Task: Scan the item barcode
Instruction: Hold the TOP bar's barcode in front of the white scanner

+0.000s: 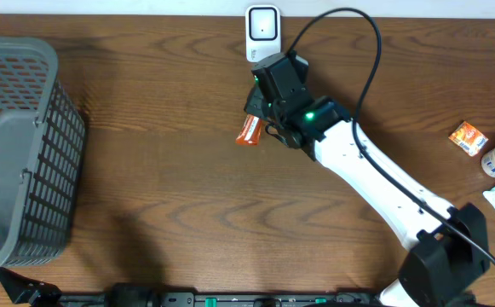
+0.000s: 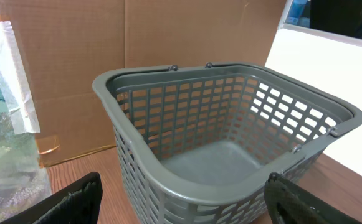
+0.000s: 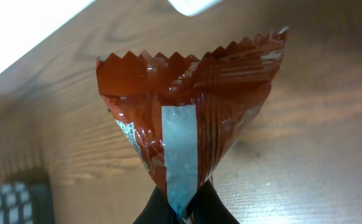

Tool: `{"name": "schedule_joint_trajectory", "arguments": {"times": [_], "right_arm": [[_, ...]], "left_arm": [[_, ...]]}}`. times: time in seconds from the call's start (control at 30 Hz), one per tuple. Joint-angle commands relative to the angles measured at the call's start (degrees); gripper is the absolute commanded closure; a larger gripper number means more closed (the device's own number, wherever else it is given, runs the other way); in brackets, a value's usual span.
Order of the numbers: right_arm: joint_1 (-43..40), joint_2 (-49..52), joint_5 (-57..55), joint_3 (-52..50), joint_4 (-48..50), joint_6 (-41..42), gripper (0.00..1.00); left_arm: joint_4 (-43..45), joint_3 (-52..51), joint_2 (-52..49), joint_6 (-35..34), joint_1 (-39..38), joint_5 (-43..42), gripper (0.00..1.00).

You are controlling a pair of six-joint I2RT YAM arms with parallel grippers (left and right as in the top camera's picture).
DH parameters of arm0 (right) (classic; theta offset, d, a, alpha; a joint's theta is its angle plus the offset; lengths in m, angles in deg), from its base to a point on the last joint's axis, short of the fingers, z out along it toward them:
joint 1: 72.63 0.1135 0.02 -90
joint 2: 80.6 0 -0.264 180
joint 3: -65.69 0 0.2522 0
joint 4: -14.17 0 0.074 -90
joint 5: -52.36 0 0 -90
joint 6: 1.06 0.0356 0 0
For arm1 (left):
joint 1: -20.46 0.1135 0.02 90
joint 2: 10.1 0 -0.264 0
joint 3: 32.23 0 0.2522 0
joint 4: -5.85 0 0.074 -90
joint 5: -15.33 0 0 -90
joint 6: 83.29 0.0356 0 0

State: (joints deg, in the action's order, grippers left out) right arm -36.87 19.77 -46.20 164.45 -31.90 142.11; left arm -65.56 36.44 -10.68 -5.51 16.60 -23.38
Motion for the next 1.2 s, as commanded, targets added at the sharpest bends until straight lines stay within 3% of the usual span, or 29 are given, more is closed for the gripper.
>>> {"name": "schedule_joint_trajectory", "arguments": {"times": [0.0, 0.13, 0.23, 0.37, 0.57, 0.67, 0.8, 0.83, 0.93, 1.17], "right_arm": [[0.44, 0.76, -1.22, -0.31, -1.20, -9.44, 0.99], [0.61, 0.87, -1.44, -0.35, 2.91, -9.70, 0.99], [0.66, 0.87, 2.25, -0.35, 11.06, -20.00, 0.99], [-0.15, 0.87, 22.95, -0.35, 21.79, -36.57, 0.99], [-4.92, 0.98, 42.27, -0.37, 25.66, -36.54, 0.99], [-7.34, 1.01, 54.86, -0.37, 31.10, -46.10, 0.99], [-11.61, 1.49, 69.00, -0.37, 37.55, -51.54, 0.99], [-13.49, 2.27, 76.78, -0.37, 41.88, -52.26, 0.99], [-16.02, 4.87, 86.12, -0.37, 51.10, -50.73, 0.99], [-18.91, 14.47, 92.89, -0.35, 74.12, -41.18, 0.99]], "left_arm": [[0.13, -0.44, 0.44, -0.59, -0.07, 0.13, 0.17], [0.09, -0.44, 0.44, -0.57, -0.07, 0.13, 0.16], [0.09, -0.44, 0.44, -0.57, -0.07, 0.13, 0.17], [0.13, -0.44, 0.44, -0.57, -0.07, 0.15, 0.17], [0.28, -0.44, 0.44, -0.57, -0.07, 0.15, 0.17], [0.28, -0.44, 0.44, -0.57, -0.07, 0.15, 0.16], [0.24, -0.44, 0.44, -0.57, -0.07, 0.15, 0.17], [0.22, -0.44, 0.44, -0.57, -0.07, 0.15, 0.17], [0.00, -0.44, 0.44, -0.57, -0.07, 0.13, 0.16], [-3.10, -0.44, 0.44, -0.57, -0.07, 0.13, 0.16]]}}
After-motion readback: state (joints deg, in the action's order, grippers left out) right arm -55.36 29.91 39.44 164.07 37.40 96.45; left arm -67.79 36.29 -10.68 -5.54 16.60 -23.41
